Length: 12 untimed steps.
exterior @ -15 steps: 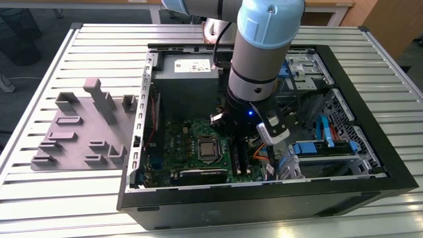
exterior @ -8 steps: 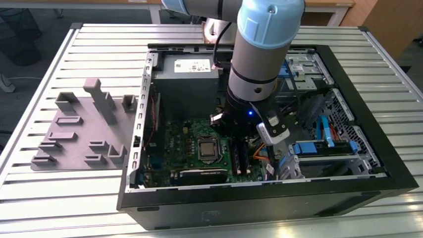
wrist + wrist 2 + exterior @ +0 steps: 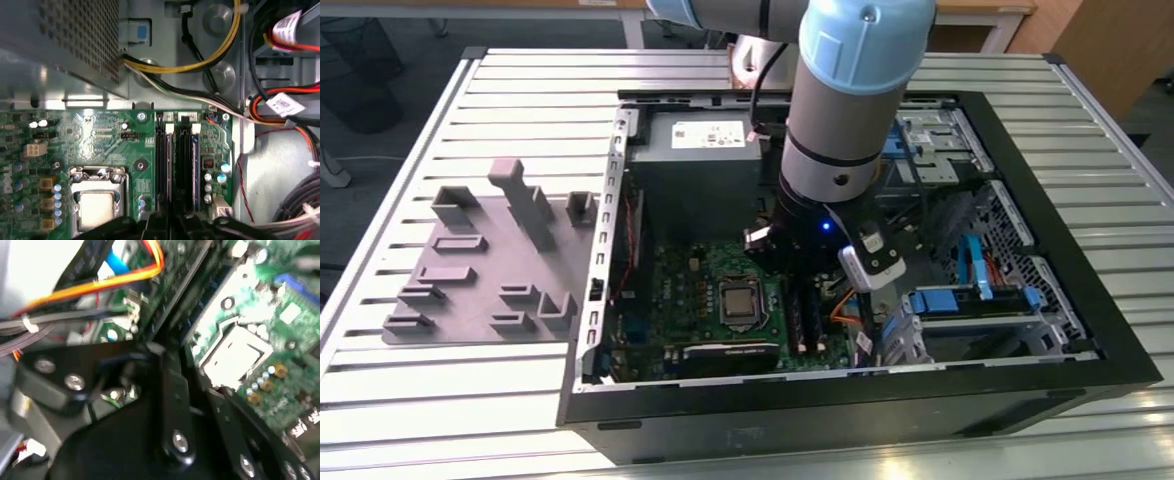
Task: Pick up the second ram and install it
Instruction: 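Press down the second ram until it locks into place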
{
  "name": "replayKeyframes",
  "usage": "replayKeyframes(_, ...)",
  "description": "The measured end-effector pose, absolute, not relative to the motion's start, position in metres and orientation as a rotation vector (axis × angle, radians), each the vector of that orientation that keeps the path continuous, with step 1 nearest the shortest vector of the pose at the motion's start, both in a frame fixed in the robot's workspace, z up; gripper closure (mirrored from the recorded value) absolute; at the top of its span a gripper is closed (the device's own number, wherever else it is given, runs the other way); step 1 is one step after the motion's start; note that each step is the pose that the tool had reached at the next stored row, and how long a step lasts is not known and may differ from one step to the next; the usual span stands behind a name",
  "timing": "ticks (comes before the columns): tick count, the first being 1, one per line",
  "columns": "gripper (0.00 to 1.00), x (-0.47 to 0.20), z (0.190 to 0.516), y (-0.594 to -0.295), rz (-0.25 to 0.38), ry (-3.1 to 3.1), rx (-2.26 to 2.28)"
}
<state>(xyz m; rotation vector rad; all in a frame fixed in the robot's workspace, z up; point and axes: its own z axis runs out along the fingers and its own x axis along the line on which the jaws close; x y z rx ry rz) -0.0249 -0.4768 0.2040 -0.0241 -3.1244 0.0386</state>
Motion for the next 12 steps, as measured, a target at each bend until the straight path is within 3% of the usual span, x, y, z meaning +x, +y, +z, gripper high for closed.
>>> replayKeyframes(2,0.80,-0.0249,0.2034,-0.4766,0.037,-3.125,-0.024)
replayKeyframes(3,0.73,-0.0248,0.2033,-0.4766,0.036,-3.125,-0.024)
replayKeyframes(12,0.73,-0.0248,0.2033,-0.4766,0.036,-3.125,-0.024)
